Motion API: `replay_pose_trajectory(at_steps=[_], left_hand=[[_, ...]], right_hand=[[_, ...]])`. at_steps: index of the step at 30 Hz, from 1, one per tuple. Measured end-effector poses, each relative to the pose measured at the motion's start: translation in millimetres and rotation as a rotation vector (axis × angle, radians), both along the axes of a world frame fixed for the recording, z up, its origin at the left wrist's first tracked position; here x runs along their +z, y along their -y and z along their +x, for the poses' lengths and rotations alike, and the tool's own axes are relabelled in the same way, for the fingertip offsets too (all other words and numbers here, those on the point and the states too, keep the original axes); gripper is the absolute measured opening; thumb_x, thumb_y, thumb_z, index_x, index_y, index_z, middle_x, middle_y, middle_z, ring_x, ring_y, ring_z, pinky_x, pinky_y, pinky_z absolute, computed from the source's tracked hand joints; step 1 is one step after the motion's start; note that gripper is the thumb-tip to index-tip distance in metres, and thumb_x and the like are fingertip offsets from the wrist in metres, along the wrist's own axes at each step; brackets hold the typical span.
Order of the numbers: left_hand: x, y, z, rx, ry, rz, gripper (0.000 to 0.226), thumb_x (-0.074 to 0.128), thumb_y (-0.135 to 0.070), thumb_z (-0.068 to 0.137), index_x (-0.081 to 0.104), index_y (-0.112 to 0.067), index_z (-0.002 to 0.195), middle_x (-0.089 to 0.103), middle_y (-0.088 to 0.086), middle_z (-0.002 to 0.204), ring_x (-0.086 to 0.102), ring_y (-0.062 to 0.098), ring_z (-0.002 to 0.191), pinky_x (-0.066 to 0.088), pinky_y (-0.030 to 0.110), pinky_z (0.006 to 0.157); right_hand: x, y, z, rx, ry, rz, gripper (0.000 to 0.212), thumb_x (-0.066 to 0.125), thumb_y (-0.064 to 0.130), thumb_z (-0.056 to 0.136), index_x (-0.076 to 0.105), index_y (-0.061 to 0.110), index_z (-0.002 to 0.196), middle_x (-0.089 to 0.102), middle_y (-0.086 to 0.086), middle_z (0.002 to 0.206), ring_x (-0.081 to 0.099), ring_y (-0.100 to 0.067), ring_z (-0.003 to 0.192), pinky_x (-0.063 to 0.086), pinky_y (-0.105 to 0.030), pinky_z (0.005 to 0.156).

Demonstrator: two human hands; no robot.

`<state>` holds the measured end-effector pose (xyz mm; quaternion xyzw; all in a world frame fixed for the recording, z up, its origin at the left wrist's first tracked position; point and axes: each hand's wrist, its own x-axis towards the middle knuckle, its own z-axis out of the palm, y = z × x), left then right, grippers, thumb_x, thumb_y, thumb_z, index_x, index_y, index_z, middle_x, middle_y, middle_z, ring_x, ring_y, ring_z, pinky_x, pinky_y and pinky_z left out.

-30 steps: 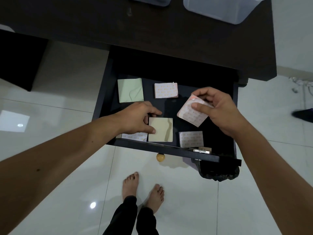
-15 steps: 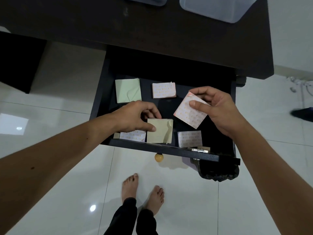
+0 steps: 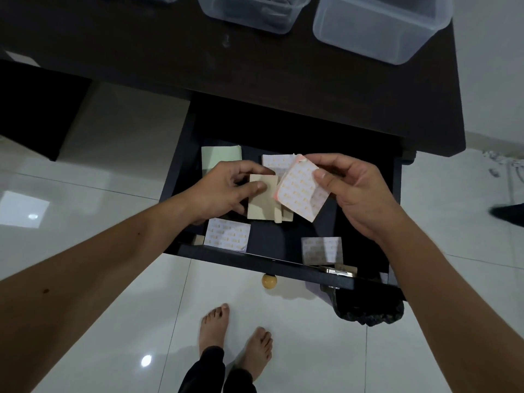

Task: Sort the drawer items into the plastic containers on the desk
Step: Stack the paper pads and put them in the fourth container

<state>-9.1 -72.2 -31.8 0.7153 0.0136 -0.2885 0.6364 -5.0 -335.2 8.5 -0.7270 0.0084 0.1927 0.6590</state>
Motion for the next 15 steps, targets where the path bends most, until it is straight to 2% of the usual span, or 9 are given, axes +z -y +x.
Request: replay_pose_trajectory(at_steps=[2, 4, 6, 10, 13, 15], left_hand=[[-1, 0, 1, 0.021, 0.018, -0.002, 0.032, 0.063, -0.013, 0.105, 0.068, -0.020, 0.135, 0.078, 0.004, 0.118, 0.077, 0.015, 0.102, 0.067, 0.039, 0.077], [0, 0, 1, 0.025, 0.054, 0.042, 0.033, 0.067, -0.015, 0.103, 0.069, -0.022, 0.135, 0.081, 0.004, 0.107, 0.077, 0.014, 0.096, 0.064, 0.029, 0.070], [1, 0, 1, 0.039, 0.058, 0.062, 0.033, 0.071, -0.016, 0.100, 0.070, -0.022, 0.132, 0.080, 0.004, 0.106, 0.079, 0.015, 0.094, 0.061, 0.023, 0.066], [-1, -2, 3, 0.075, 0.063, 0.021, 0.026, 0.069, -0.017, 0.101, 0.073, -0.023, 0.126, 0.078, 0.005, 0.116, 0.079, 0.018, 0.100, 0.066, 0.032, 0.077], [2, -1, 3, 0.059, 0.060, 0.010, 0.025, 0.061, -0.018, 0.106, 0.072, -0.019, 0.129, 0.082, 0.001, 0.106, 0.079, 0.014, 0.093, 0.065, 0.034, 0.077], [4, -1, 3, 0.062, 0.035, -0.012, 0.027, 0.056, -0.017, 0.109, 0.071, -0.019, 0.131, 0.082, 0.000, 0.104, 0.078, 0.013, 0.095, 0.065, 0.033, 0.076]], right_hand=[[1, -3, 3, 0.012, 0.022, -0.030, 0.026, 0.067, 0.006, 0.100, 0.077, 0.021, 0.118, 0.076, -0.005, 0.124, 0.069, -0.020, 0.120, 0.054, -0.038, 0.104], [4, -6, 5, -0.008, 0.047, -0.013, 0.024, 0.068, 0.008, 0.098, 0.077, 0.020, 0.117, 0.077, -0.004, 0.122, 0.070, -0.018, 0.118, 0.055, -0.034, 0.099], [9, -8, 6, -0.042, 0.067, 0.045, 0.023, 0.072, 0.016, 0.093, 0.077, 0.019, 0.115, 0.078, -0.004, 0.119, 0.071, -0.019, 0.116, 0.057, -0.034, 0.098], [9, -14, 7, -0.028, 0.067, 0.089, 0.025, 0.077, 0.020, 0.085, 0.078, 0.018, 0.110, 0.078, -0.005, 0.114, 0.072, -0.018, 0.110, 0.057, -0.036, 0.098], [0, -23, 6, 0.028, 0.064, 0.022, 0.022, 0.077, 0.009, 0.088, 0.078, 0.015, 0.109, 0.079, -0.006, 0.109, 0.074, -0.016, 0.103, 0.059, -0.030, 0.093], [-6, -25, 6, 0.018, 0.059, -0.030, 0.021, 0.078, 0.003, 0.089, 0.078, 0.013, 0.107, 0.078, -0.007, 0.105, 0.076, -0.017, 0.099, 0.061, -0.031, 0.093]])
